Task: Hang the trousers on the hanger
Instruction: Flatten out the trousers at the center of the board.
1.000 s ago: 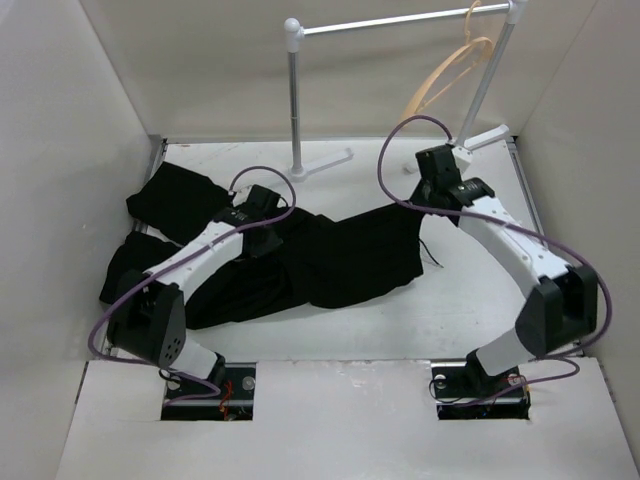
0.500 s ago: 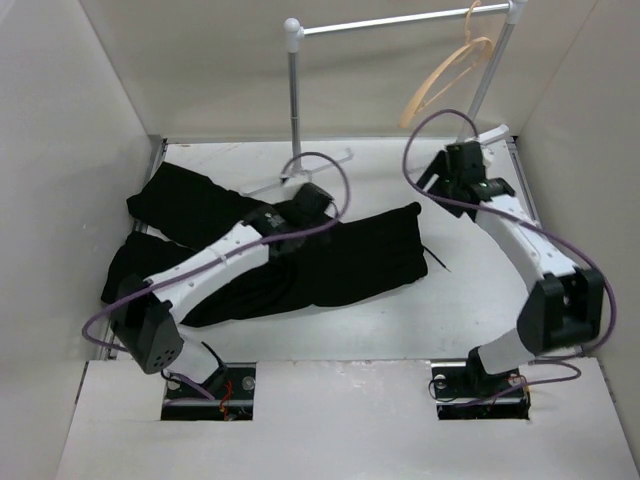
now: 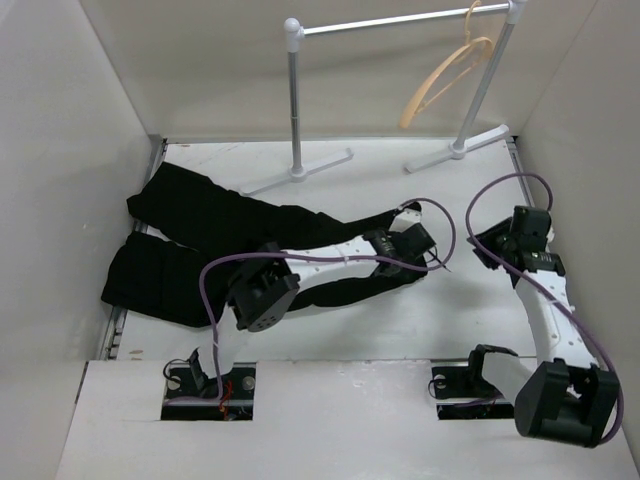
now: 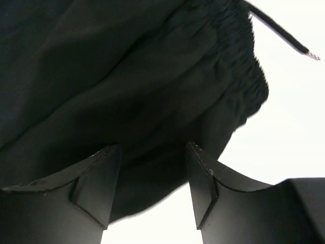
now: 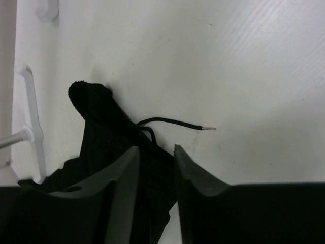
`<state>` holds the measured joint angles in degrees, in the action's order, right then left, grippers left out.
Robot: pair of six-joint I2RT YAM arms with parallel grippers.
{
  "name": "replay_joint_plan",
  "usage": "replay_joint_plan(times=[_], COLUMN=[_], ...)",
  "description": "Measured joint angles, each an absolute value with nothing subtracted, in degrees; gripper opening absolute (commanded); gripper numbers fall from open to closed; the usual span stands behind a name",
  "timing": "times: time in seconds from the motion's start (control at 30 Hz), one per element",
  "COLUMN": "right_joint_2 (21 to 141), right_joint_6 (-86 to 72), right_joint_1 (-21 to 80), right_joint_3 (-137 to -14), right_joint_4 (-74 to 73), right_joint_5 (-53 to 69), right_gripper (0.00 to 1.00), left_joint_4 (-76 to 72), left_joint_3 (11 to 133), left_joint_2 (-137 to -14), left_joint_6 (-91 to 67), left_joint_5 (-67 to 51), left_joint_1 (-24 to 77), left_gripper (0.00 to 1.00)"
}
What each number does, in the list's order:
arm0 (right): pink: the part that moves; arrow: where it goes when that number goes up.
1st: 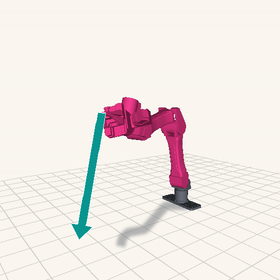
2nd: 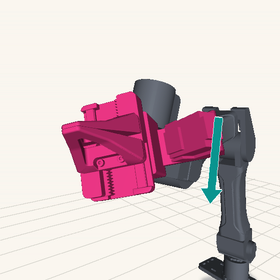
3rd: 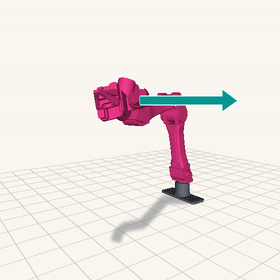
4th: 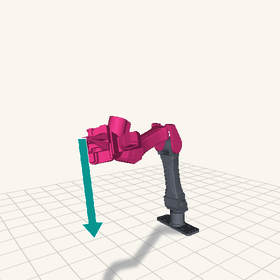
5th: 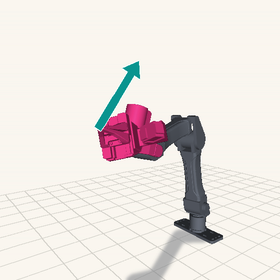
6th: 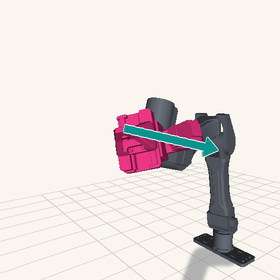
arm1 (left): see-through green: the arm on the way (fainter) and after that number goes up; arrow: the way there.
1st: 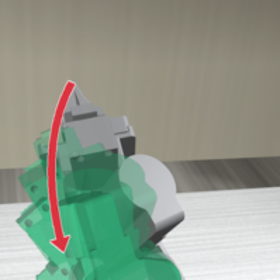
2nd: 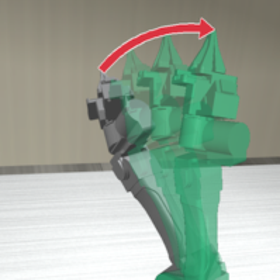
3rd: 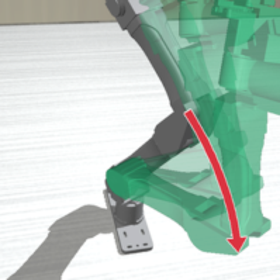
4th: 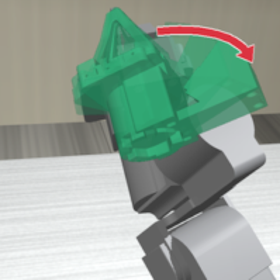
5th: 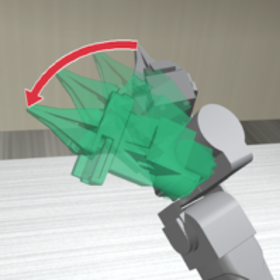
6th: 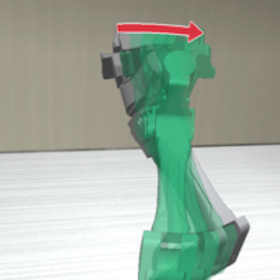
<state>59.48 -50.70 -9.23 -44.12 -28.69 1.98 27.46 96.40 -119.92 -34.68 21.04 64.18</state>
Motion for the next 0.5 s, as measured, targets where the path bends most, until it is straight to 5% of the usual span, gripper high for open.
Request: replay_joint_plan(times=[0.2, 0.4, 0.5], right_joint_2=[55.3, 55.3, 56.2], right_joint_6=[-52.3, -52.9, -53.0], right_joint_1=[-13.6, -13.5, -13.4], right_joint_3=[-40.0, -39.0, -38.7], right_joint_4=[-28.6, -27.4, -26.5], right_joint_5=[5.4, 7.0, 7.4], right_gripper=[0.51, 0.59, 0.65], left_joint_4=[26.9, 26.5, 24.8], left_joint_3=[103.1, 103.7, 101.0], left_joint_2=[-126.2, -127.2, -126.3], left_joint_6=[-30.7, -29.5, -30.0], left_joint_5=[20.7, 18.3, 17.9], left_joint_1=[64.8, 65.2, 65.1], left_gripper=[0.48, 0.03, 0.00])
